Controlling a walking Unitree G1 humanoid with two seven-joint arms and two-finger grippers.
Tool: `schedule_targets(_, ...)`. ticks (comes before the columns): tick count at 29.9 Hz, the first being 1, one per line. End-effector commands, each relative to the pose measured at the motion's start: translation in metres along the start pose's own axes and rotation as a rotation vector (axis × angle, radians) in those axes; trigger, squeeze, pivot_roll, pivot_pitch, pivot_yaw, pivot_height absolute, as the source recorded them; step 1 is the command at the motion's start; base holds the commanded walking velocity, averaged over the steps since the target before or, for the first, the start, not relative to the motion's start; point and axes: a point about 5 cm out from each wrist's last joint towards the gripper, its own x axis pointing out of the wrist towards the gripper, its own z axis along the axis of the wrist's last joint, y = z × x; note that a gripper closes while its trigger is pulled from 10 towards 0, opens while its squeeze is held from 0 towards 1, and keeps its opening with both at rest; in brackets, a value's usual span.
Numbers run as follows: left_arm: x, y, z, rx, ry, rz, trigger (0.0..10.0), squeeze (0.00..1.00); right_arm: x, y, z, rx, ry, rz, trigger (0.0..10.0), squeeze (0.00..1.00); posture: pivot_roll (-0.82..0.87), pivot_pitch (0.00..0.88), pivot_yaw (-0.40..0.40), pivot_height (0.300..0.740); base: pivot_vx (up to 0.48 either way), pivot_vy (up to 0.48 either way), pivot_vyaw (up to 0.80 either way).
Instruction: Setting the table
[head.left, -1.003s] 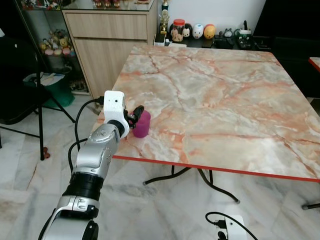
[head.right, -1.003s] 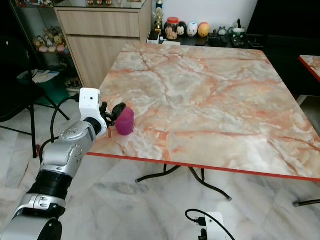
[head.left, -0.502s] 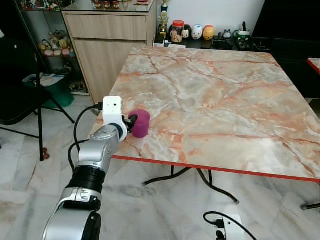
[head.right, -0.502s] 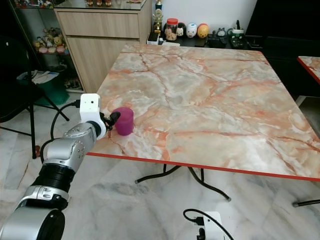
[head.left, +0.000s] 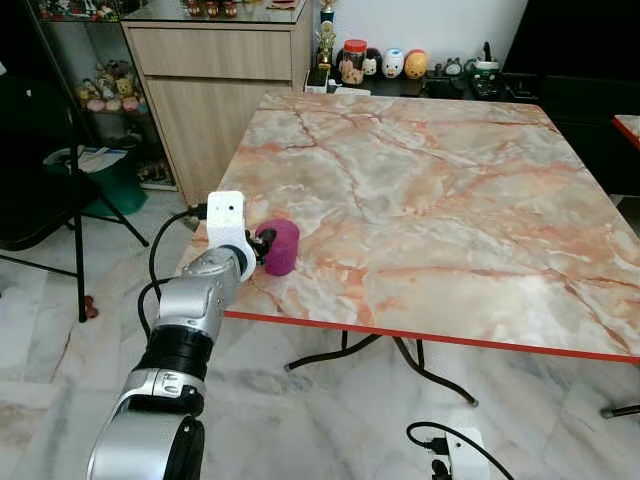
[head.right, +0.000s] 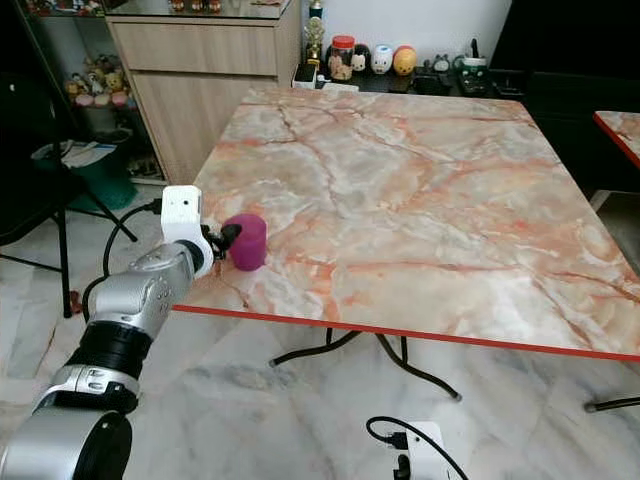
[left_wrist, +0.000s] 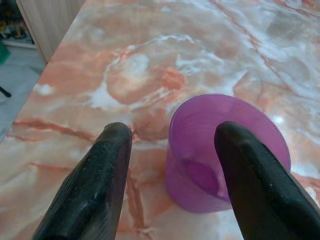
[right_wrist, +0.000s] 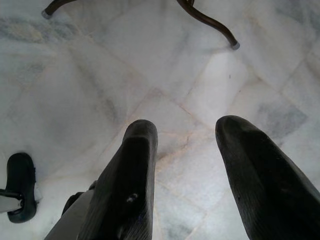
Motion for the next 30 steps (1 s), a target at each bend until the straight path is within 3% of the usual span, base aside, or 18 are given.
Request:
schedule_targets(1,0.0017,-0.0002,0.0002,0.02,0.01,0.012,10.0,0.0,0.0001,0.0006,0.0011,0.006,-0.005,0.002,10.0,0.0,0.04,0.0,-0.008,0.74,0.0,0.0,0.0)
schedule_targets(16,0.0055,-0.0044,0.0013,0.015,0.0,0.022,10.0,0.0,-0.0002,0.0003,-0.0001,0.006,-0.003,0.004,10.0,0.0,0.03,0.0,-0.006,0.74,0.0,0.0,0.0)
schedule_targets(17,0.0058,-0.0046,0.0012,0.016,0.001,0.024,9.3,0.0,-0.0002,0.0,-0.0003,0.006,-0.003,0.003,10.0,0.0,0.03,0.0,-0.006,0.74,0.0,0.0,0.0)
schedule_targets(18,0.006,-0.0045,0.0011,0.015,0.0,0.026,3.2,0.0,-0.0002,-0.0002,-0.0005,0.006,-0.002,0.003,10.0,0.0,0.03,0.0,-0.006,0.74,0.0,0.0,0.0)
schedule_targets(19,0.006,-0.0045,0.001,0.015,0.0,0.027,2.1,0.0,-0.0002,-0.0003,-0.0006,0.006,-0.001,0.003,10.0,0.0,0.03,0.0,-0.006,0.74,0.0,0.0,0.0)
schedule_targets(20,0.0061,-0.0045,0.001,0.015,0.0,0.028,2.1,0.0,-0.0003,-0.0003,-0.0007,0.006,-0.001,0.003,10.0,0.0,0.03,0.0,-0.006,0.74,0.0,0.0,0.0)
schedule_targets(22,0.0061,-0.0046,0.0011,0.014,-0.001,0.028,0.0,0.0,-0.0003,-0.0006,-0.001,0.005,0.001,0.003,10.0,0.0,0.03,0.0,-0.008,0.74,0.0,0.0,0.0)
schedule_targets(30,0.0064,-0.0023,0.0024,0.021,-0.004,0.037,0.0,0.0,-0.0005,-0.0003,-0.0027,0.001,0.011,0.007,10.0,0.0,0.04,0.0,-0.009,0.74,0.0,0.0,0.0)
